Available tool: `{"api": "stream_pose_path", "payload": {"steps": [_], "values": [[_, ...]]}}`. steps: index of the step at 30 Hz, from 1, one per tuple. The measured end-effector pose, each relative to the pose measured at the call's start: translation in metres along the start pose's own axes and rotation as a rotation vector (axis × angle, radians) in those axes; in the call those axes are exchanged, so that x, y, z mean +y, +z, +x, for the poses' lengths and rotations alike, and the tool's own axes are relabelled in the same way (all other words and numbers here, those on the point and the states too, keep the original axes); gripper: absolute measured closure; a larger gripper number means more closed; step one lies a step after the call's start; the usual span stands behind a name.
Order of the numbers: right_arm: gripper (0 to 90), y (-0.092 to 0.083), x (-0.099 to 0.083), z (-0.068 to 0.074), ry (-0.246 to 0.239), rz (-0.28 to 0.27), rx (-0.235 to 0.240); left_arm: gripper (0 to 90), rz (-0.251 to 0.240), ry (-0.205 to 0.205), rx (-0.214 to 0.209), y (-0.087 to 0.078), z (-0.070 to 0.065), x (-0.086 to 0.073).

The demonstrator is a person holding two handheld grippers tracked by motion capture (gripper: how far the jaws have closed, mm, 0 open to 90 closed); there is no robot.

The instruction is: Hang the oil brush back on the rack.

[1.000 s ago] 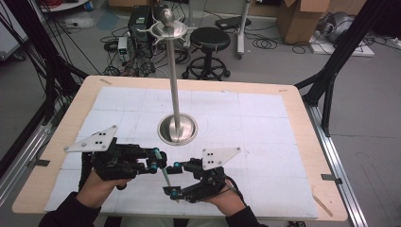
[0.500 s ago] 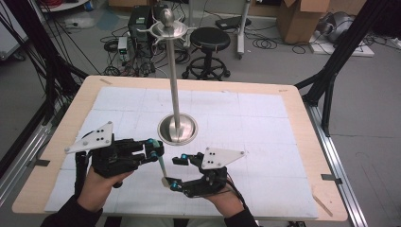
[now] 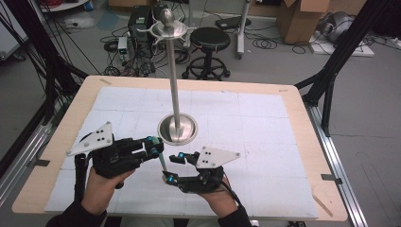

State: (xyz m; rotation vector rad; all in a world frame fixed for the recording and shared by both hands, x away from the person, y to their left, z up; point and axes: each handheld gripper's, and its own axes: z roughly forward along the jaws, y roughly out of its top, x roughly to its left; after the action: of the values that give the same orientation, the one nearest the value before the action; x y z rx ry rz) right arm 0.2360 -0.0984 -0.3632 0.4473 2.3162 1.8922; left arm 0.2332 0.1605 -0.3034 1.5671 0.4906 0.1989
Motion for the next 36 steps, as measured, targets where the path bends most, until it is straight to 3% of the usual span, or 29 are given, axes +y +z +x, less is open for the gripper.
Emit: {"api": "stream_pose_path", "payload": {"steps": [6,7,14,18,19,22,25,28,31,33,34,36], "values": [[60.1,0.006,0.001,0.001,0.006,0.006,-0.001,79.4,0.003,0.012,0.005,0.002,-0.004,-0.001],[65.9,0.007,0.001,0.000,0.005,0.010,0.002,79.4,0.003,0.015,0.004,0.003,-0.005,-0.002],[82.9,0.006,0.001,-0.002,0.033,0.006,0.014,79.5,0.006,0.015,-0.001,0.005,-0.005,-0.002],[83.6,0.007,0.001,-0.001,0.030,0.013,0.019,79.0,0.000,0.003,-0.015,0.005,-0.004,-0.003],[83.8,0.007,0.001,-0.001,0.031,0.014,0.022,73.2,-0.024,-0.021,-0.038,0.003,0.000,-0.004],[83.9,0.008,0.000,-0.003,0.037,0.014,0.020,53.5,-0.045,-0.021,-0.023,-0.002,0.005,-0.005],[83.9,0.007,0.000,-0.006,0.045,0.019,0.018,39.3,-0.082,-0.037,-0.021,-0.013,0.012,-0.007],[83.8,0.007,0.000,-0.008,0.054,0.018,0.017,33.2,-0.100,-0.040,-0.009,-0.026,0.022,-0.013],[83.9,0.007,0.002,-0.014,0.071,0.016,0.008,25.8,-0.118,-0.029,0.041,-0.045,0.037,-0.029],[83.9,0.007,0.005,-0.017,0.074,0.016,0.008,19.1,-0.115,-0.025,0.057,-0.048,0.039,-0.032],[83.9,0.007,0.007,-0.019,0.082,0.015,0.009,15.5,-0.104,-0.016,0.098,-0.054,0.043,-0.041],[83.9,0.007,0.009,-0.020,0.085,0.010,0.005,15.6,-0.093,-0.003,0.102,-0.056,0.046,-0.045]]}}
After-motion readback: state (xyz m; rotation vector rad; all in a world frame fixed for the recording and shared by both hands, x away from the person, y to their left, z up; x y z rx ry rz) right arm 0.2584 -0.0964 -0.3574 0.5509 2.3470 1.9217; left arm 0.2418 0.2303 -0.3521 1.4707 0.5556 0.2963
